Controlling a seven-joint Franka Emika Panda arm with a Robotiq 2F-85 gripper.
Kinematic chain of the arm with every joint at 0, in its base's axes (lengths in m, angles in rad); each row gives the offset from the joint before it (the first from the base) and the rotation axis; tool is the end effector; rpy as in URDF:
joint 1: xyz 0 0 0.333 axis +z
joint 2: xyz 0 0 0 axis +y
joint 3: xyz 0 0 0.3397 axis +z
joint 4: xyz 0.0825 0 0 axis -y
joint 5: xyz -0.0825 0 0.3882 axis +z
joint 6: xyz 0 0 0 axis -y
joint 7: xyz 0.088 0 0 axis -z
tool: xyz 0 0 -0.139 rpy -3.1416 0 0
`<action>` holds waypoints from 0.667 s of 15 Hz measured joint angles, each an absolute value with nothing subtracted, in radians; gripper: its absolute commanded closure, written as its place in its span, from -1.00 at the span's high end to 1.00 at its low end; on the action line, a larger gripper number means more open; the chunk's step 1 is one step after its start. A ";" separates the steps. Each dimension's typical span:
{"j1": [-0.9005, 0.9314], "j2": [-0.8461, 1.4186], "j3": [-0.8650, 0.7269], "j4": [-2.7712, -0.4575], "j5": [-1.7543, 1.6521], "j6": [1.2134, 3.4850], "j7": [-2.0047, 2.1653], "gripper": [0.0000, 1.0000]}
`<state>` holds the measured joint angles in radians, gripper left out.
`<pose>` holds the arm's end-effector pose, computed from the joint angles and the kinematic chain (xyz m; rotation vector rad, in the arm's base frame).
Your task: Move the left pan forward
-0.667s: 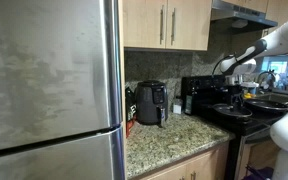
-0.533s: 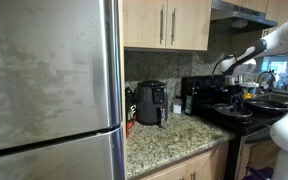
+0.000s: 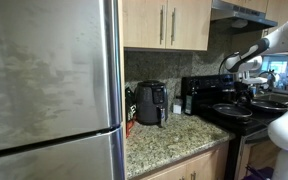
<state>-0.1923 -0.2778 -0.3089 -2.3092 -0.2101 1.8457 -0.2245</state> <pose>0.3682 -0.2312 0.4253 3.0724 -0.2776 -0.3424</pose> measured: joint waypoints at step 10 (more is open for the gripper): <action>-0.282 -0.224 -0.375 -2.302 -0.184 1.848 -0.134 1.00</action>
<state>-0.2820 -0.2240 -0.3753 -2.3018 -0.1845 1.8476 -0.1340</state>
